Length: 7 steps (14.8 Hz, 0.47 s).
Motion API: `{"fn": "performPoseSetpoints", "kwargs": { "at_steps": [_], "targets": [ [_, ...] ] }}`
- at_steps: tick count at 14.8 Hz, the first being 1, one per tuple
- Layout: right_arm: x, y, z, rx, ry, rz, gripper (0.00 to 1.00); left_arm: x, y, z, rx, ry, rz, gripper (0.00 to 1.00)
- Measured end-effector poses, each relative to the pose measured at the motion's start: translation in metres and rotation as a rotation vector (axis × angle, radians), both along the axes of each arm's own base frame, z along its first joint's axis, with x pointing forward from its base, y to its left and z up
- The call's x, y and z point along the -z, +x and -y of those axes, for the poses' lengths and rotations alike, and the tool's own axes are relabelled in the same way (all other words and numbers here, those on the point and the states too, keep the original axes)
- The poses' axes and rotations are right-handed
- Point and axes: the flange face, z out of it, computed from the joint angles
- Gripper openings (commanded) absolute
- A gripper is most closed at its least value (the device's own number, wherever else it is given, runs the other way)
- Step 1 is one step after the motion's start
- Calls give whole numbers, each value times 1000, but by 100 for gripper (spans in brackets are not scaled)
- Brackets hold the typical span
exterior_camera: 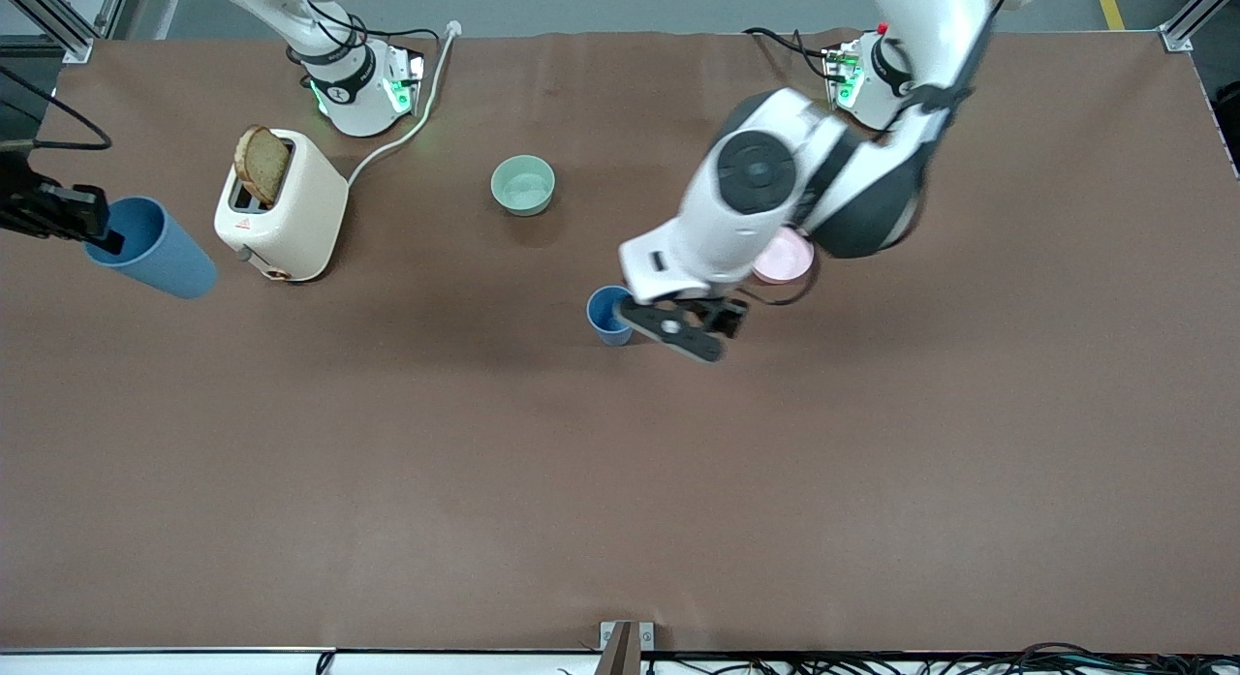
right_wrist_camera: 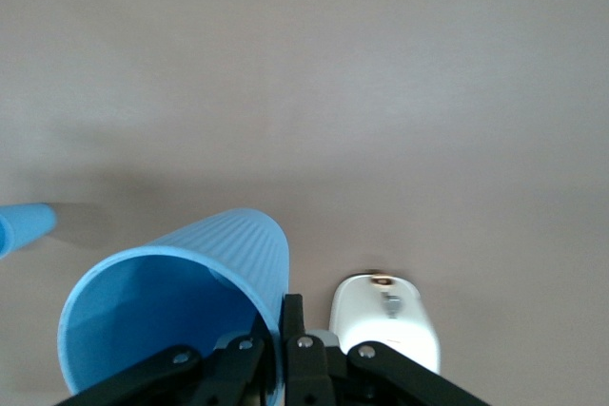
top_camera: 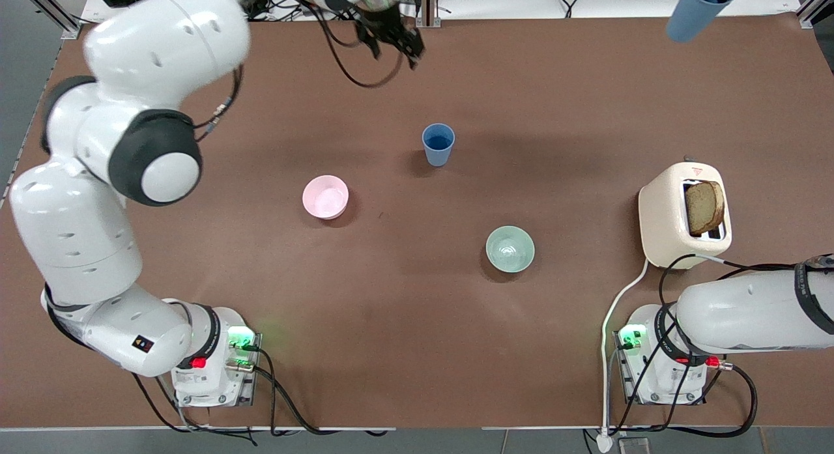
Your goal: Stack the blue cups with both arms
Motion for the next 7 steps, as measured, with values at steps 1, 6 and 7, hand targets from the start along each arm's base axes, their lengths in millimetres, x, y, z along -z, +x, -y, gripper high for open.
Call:
{"fn": "performPoseSetpoints", "kwargs": {
  "at_steps": [1, 6, 7],
  "targets": [
    [4, 4, -18, 16, 18, 1, 2, -8, 20, -37, -58, 0, 8, 100],
    [39, 19, -156, 109, 38, 2, 2, -10, 86, -201, -275, 48, 4, 100],
    [44, 16, -184, 112, 40, 0, 2, -13, 86, -219, -298, 61, -14, 100]
  ]
}}
